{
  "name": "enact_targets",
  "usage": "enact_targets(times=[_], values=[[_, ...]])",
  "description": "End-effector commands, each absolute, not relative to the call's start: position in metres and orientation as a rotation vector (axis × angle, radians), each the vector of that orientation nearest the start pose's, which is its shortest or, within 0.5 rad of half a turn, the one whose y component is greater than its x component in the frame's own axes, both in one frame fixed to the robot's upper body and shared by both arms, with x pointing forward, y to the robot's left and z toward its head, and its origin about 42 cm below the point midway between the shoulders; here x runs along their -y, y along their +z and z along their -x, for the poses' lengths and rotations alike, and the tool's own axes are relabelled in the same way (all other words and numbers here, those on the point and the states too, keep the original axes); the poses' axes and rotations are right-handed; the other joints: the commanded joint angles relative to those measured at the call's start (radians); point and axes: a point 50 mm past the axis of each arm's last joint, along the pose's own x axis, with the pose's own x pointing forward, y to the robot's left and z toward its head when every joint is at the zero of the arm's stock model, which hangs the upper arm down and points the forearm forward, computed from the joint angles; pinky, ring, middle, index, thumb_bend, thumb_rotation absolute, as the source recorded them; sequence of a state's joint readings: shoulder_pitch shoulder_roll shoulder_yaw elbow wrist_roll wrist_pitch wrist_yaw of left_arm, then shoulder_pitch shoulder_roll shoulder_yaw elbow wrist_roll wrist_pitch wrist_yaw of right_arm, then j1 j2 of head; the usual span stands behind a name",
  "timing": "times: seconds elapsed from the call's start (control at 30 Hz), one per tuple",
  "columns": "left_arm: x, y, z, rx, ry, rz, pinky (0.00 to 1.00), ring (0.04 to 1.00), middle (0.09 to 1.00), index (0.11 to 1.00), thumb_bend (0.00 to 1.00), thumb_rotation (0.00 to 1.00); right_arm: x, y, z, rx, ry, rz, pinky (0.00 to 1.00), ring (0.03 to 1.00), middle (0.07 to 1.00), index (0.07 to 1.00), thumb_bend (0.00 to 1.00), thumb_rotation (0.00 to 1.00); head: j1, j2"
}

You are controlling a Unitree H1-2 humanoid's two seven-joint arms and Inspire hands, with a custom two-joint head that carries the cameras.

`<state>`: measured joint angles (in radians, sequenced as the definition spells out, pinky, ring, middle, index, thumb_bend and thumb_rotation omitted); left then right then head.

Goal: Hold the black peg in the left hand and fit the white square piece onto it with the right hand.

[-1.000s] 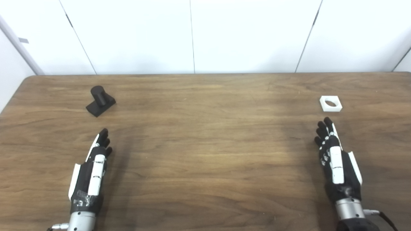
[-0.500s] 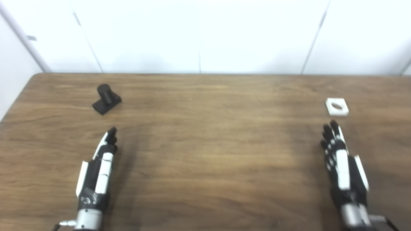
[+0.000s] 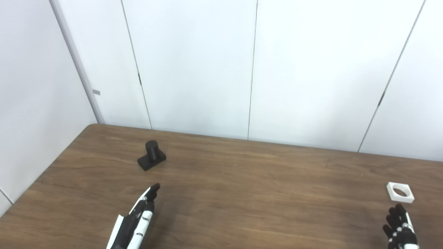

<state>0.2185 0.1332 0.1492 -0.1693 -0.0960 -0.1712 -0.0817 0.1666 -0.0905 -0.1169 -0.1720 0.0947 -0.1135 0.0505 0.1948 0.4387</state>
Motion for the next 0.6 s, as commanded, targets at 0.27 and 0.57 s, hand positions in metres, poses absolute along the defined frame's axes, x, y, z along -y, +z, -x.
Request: enact_targets(times=[0.27,0.57], values=[[-0.295,0.098,-0.204,0.098,0.115,-0.093,1.0,0.988,0.973,0.944,0.38,0.76,0.277,0.096,-0.213,0.07,-0.106,0.01,1.0,1.0,0.983,1.0,0.56,1.0,-0.023,0.027],[-0.3,0.123,-0.208,0.12,0.188,-0.269,0.96,0.945,0.947,0.929,0.58,0.29,0.279,0.098,-0.21,0.06,-0.111,0.017,1.0,1.0,0.986,1.0,0.57,1.0,-0.021,0.039]])
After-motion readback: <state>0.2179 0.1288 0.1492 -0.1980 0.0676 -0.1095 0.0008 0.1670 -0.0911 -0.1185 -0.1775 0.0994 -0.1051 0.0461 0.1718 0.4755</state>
